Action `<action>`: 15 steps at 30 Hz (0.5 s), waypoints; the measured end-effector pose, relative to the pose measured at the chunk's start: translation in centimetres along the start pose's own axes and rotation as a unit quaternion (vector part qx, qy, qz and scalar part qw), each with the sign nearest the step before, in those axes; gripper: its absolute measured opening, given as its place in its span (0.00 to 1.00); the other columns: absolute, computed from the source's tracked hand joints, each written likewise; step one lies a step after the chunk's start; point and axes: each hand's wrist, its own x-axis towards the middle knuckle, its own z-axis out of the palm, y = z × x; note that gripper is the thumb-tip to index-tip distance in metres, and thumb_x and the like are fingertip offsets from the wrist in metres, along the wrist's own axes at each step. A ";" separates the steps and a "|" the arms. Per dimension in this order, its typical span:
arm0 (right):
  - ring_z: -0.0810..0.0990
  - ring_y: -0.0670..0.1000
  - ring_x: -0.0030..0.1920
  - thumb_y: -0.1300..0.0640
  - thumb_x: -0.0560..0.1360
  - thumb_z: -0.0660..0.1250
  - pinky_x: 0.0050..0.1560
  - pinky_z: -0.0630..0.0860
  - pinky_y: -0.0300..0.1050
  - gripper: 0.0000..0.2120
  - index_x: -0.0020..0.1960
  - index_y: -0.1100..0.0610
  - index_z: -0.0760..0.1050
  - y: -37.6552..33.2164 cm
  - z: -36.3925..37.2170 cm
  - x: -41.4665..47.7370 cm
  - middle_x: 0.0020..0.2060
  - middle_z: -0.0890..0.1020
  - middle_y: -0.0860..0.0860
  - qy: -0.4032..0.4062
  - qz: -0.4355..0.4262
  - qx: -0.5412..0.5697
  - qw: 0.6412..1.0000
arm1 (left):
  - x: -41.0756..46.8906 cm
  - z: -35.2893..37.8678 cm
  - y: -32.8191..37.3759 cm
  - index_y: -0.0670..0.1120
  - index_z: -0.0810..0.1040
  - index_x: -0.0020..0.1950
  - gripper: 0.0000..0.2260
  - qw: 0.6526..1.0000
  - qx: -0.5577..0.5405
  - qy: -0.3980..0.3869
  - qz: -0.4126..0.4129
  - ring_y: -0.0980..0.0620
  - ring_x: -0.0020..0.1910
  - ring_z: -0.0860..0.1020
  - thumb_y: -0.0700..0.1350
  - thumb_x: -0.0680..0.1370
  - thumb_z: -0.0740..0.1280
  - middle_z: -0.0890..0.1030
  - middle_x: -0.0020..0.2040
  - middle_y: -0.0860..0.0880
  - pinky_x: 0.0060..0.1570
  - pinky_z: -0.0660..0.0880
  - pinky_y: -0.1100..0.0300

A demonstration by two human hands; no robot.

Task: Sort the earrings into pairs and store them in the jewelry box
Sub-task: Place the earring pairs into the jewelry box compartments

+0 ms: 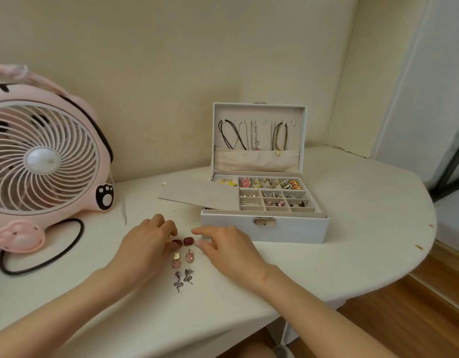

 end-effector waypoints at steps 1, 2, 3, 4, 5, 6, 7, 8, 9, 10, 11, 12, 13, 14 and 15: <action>0.77 0.55 0.57 0.50 0.80 0.58 0.55 0.70 0.45 0.17 0.67 0.49 0.71 -0.2 0.5 0.5 0.52 0.82 0.54 0.001 0.002 -0.018 1.000 | 0.1 0.1 -0.1 0.48 0.75 0.55 0.10 1.000 -0.006 -0.006 -0.002 0.47 0.51 0.75 0.49 0.76 0.65 0.75 0.51 0.50 0.40 0.64 0.59; 0.76 0.56 0.59 0.50 0.80 0.57 0.57 0.70 0.46 0.17 0.68 0.49 0.70 -0.5 0.9 0.9 0.55 0.81 0.54 0.001 0.007 -0.036 0.999 | 0.2 0.3 -0.2 0.49 0.75 0.54 0.09 1.000 -0.012 -0.009 -0.001 0.49 0.51 0.74 0.50 0.77 0.64 0.74 0.51 0.51 0.40 0.64 0.60; 0.75 0.57 0.60 0.51 0.80 0.57 0.57 0.70 0.47 0.17 0.67 0.50 0.71 -0.6 1.3 1.4 0.57 0.81 0.55 0.001 0.013 -0.051 0.999 | 0.3 0.4 -0.2 0.49 0.75 0.53 0.08 1.000 -0.018 -0.009 -0.002 0.50 0.50 0.74 0.50 0.77 0.64 0.74 0.50 0.52 0.40 0.64 0.60; 0.75 0.57 0.60 0.51 0.80 0.58 0.56 0.70 0.48 0.16 0.66 0.51 0.72 -0.6 1.5 1.8 0.57 0.81 0.55 0.002 0.020 -0.060 0.998 | 0.4 0.4 -0.3 0.49 0.74 0.52 0.07 1.000 -0.024 -0.008 -0.002 0.50 0.49 0.73 0.50 0.76 0.64 0.74 0.49 0.52 0.39 0.63 0.60; 0.76 0.58 0.58 0.51 0.80 0.59 0.55 0.70 0.48 0.15 0.64 0.52 0.74 -0.7 1.6 2.1 0.55 0.81 0.56 0.005 0.026 -0.063 0.998 | 0.4 0.5 -0.3 0.49 0.74 0.50 0.06 1.000 -0.027 -0.008 0.000 0.50 0.49 0.73 0.49 0.76 0.65 0.74 0.48 0.53 0.38 0.63 0.60; 0.77 0.58 0.57 0.51 0.79 0.60 0.53 0.70 0.47 0.14 0.61 0.53 0.76 -0.7 1.7 2.2 0.53 0.82 0.56 0.008 0.032 -0.062 0.997 | 0.3 0.5 -0.3 0.49 0.74 0.49 0.05 0.999 -0.032 -0.006 0.001 0.50 0.48 0.73 0.49 0.76 0.65 0.74 0.47 0.53 0.37 0.62 0.60; 0.77 0.58 0.55 0.51 0.78 0.61 0.51 0.70 0.47 0.13 0.58 0.54 0.77 -0.8 1.7 2.3 0.50 0.82 0.56 0.012 0.036 -0.059 0.998 | 0.3 0.4 -0.3 0.49 0.74 0.48 0.05 0.999 -0.037 -0.003 0.004 0.50 0.46 0.73 0.48 0.75 0.66 0.74 0.45 0.53 0.36 0.62 0.60; 0.77 0.58 0.53 0.50 0.78 0.62 0.49 0.70 0.47 0.12 0.56 0.54 0.78 -0.8 1.7 2.3 0.49 0.83 0.57 0.015 0.039 -0.053 0.998 | 0.2 0.4 -0.3 0.48 0.74 0.47 0.04 0.999 -0.039 0.003 0.011 0.50 0.45 0.74 0.47 0.75 0.67 0.74 0.44 0.53 0.34 0.61 0.60; 0.78 0.58 0.52 0.51 0.77 0.63 0.48 0.70 0.47 0.11 0.55 0.55 0.78 -0.8 1.7 2.3 0.47 0.83 0.56 0.019 0.042 -0.047 0.998 | 0.2 0.5 -0.3 0.49 0.74 0.45 0.04 0.999 -0.040 0.009 0.020 0.50 0.44 0.74 0.46 0.74 0.68 0.75 0.43 0.53 0.33 0.61 0.61; 0.78 0.57 0.52 0.52 0.77 0.63 0.47 0.70 0.46 0.10 0.53 0.56 0.78 -0.8 1.7 2.2 0.47 0.83 0.56 0.022 0.044 -0.042 0.998 | 0.2 0.5 -0.2 0.49 0.74 0.44 0.04 0.999 -0.041 0.012 0.031 0.50 0.42 0.74 0.46 0.74 0.69 0.75 0.42 0.54 0.32 0.61 0.62; 0.78 0.57 0.51 0.53 0.77 0.64 0.46 0.69 0.46 0.09 0.52 0.56 0.78 -0.7 1.6 2.1 0.46 0.83 0.56 0.025 0.044 -0.037 0.998 | 0.2 0.5 -0.2 0.49 0.74 0.43 0.05 0.998 -0.040 0.012 0.041 0.50 0.41 0.74 0.45 0.73 0.69 0.76 0.41 0.54 0.31 0.61 0.64; 0.78 0.57 0.51 0.54 0.77 0.64 0.45 0.68 0.45 0.08 0.52 0.56 0.78 -0.7 1.5 2.0 0.47 0.82 0.56 0.026 0.043 -0.033 0.998 | 0.1 0.5 -0.1 0.49 0.74 0.43 0.05 0.998 -0.039 0.013 0.049 0.50 0.40 0.74 0.44 0.72 0.70 0.76 0.40 0.54 0.31 0.61 0.66; 0.78 0.56 0.51 0.54 0.77 0.64 0.45 0.68 0.45 0.08 0.51 0.56 0.78 -0.7 1.4 1.7 0.47 0.82 0.56 0.027 0.041 -0.028 0.998 | 0.1 0.4 0.0 0.49 0.75 0.42 0.05 0.998 -0.040 0.011 0.053 0.50 0.39 0.74 0.44 0.72 0.71 0.77 0.39 0.55 0.31 0.60 0.68; 0.78 0.56 0.51 0.54 0.76 0.64 0.44 0.67 0.44 0.08 0.51 0.56 0.79 -0.7 1.0 1.5 0.46 0.83 0.55 0.031 0.038 -0.023 0.999 | 0.1 0.3 0.1 0.49 0.75 0.41 0.06 0.997 -0.042 0.013 0.058 0.51 0.38 0.74 0.44 0.71 0.71 0.76 0.38 0.55 0.31 0.60 0.69; 0.78 0.55 0.49 0.54 0.76 0.64 0.42 0.66 0.43 0.08 0.50 0.55 0.79 -0.6 0.6 1.1 0.45 0.83 0.54 0.037 0.036 -0.016 0.999 | 0.1 0.0 0.3 0.49 0.74 0.40 0.06 0.997 -0.043 0.018 0.065 0.52 0.37 0.74 0.44 0.71 0.72 0.76 0.37 0.56 0.31 0.59 0.70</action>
